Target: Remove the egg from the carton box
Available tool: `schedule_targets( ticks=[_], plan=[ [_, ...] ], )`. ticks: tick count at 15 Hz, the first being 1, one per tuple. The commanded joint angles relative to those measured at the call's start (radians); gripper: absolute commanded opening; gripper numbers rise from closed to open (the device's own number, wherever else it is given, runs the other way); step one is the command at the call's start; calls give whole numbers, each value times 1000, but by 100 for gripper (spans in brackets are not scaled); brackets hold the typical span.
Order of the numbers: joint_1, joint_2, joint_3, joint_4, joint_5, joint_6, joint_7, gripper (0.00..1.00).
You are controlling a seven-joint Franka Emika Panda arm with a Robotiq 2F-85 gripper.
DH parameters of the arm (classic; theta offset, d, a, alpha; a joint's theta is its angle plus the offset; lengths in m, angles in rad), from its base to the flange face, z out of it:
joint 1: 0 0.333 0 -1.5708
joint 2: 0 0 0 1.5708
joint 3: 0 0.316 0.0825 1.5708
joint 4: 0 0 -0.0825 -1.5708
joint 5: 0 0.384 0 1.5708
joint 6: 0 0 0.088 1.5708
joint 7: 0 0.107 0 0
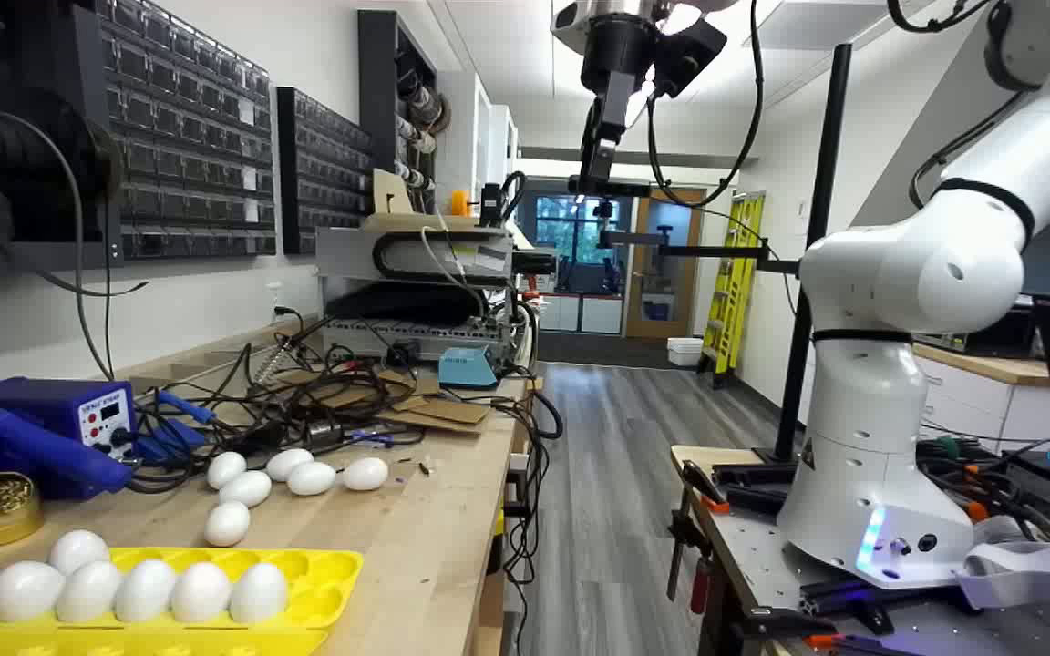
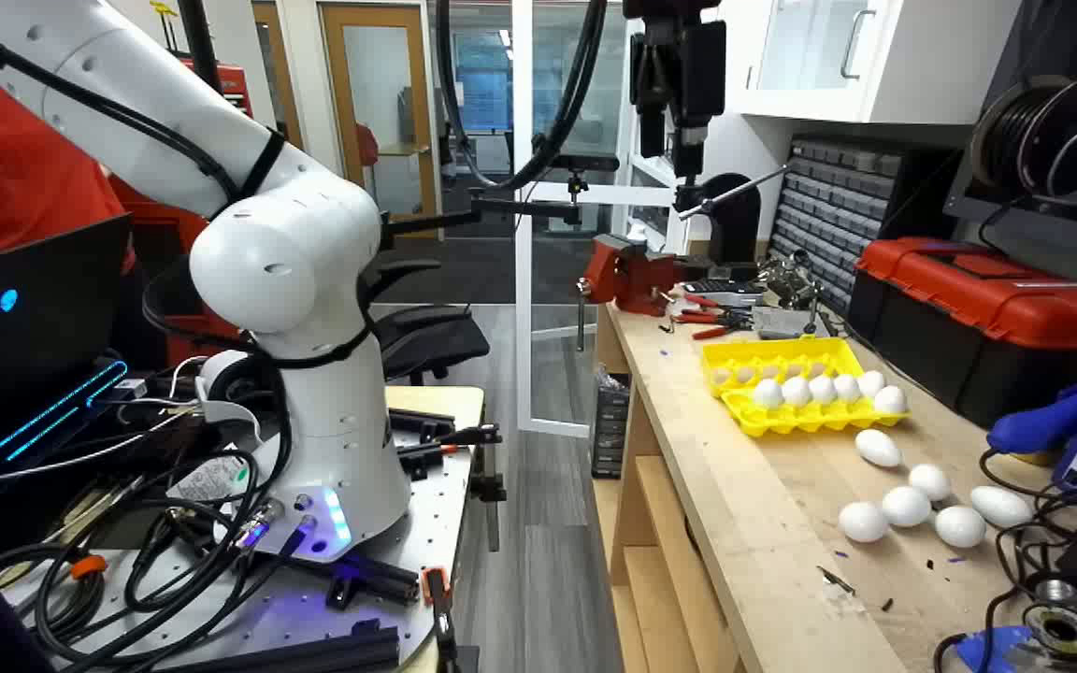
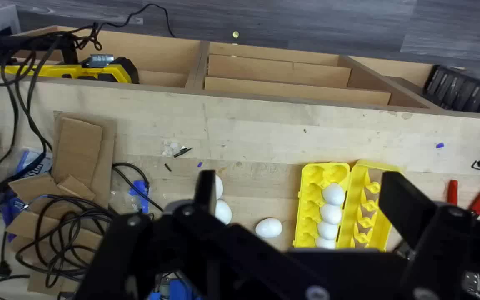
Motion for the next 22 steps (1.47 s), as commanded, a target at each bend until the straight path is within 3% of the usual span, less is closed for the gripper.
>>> schedule_targets(
  ticks=[1,10,16,22],
  plan=[
    [-10,2,7,2,6,-1,-5,100],
    [-5,11,22,-1,3,12,1,100],
    [31,111,118,-20,6,134,32,100],
    [58,311,240,-15,-9,326,134,100]
  ],
)
